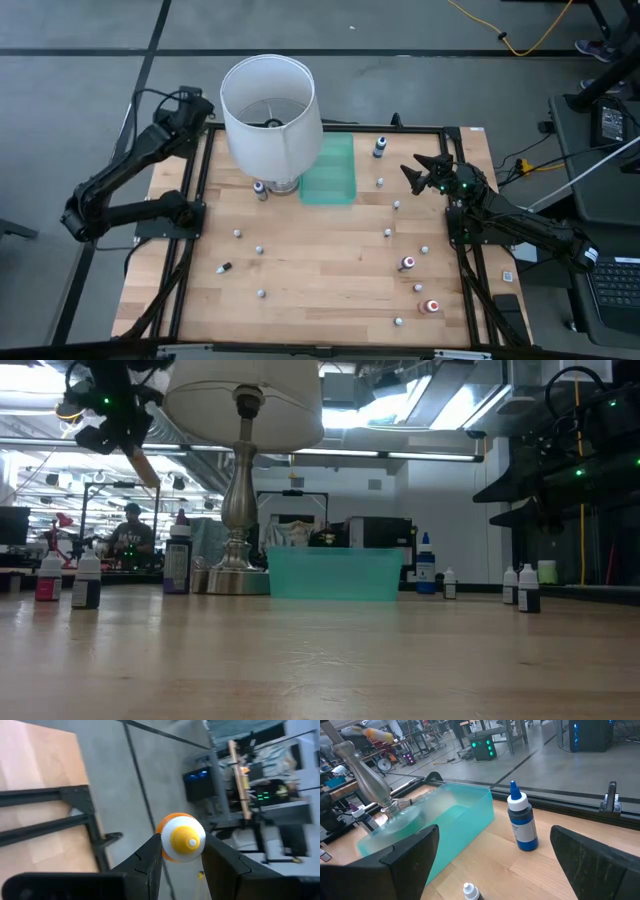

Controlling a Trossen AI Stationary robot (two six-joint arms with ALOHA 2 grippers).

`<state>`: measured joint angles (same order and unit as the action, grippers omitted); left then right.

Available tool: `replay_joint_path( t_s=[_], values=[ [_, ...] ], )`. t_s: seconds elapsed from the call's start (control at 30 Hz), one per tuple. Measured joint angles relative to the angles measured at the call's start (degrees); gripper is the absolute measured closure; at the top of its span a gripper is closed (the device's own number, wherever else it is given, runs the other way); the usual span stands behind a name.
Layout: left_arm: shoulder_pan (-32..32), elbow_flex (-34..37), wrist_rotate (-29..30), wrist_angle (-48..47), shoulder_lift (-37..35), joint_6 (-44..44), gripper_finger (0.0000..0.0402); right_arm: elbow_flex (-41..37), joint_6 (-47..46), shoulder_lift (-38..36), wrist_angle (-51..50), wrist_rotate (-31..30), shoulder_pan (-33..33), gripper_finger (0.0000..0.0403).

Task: Pick & Place food coloring
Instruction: Put the large yellow food coloring bottle into the green bin

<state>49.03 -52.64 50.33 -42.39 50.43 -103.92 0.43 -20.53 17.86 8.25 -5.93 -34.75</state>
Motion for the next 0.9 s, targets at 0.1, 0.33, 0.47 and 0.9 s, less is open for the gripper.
replay_joint_path(
  t_s=[0.1, 0.33, 0.47, 0.9],
  values=[
    [-0.6, 0.0, 0.8, 2.6, -1.0, 1.5, 0.0292, 0.0, 0.0, 0.0, 0.0, 0.0, 0.0, 0.0021],
    [-6.4, 0.0, 6.3, 8.3, -2.8, 3.7, 0.0292, 0.0, 0.0, 0.0, 0.0, 0.0, 0.0, 0.0021],
    [-10.8, 0.0, 12.0, 12.9, -3.2, 7.2, 0.0292, 0.0, 0.0, 0.0, 0.0, 0.0, 0.0, 0.0021],
    [-29.9, 0.0, 35.0, 26.1, -4.2, 21.9, 0.0292, 0.0, 0.0, 0.0, 0.0, 0.0, 0.0, 0.0021]
  ],
)
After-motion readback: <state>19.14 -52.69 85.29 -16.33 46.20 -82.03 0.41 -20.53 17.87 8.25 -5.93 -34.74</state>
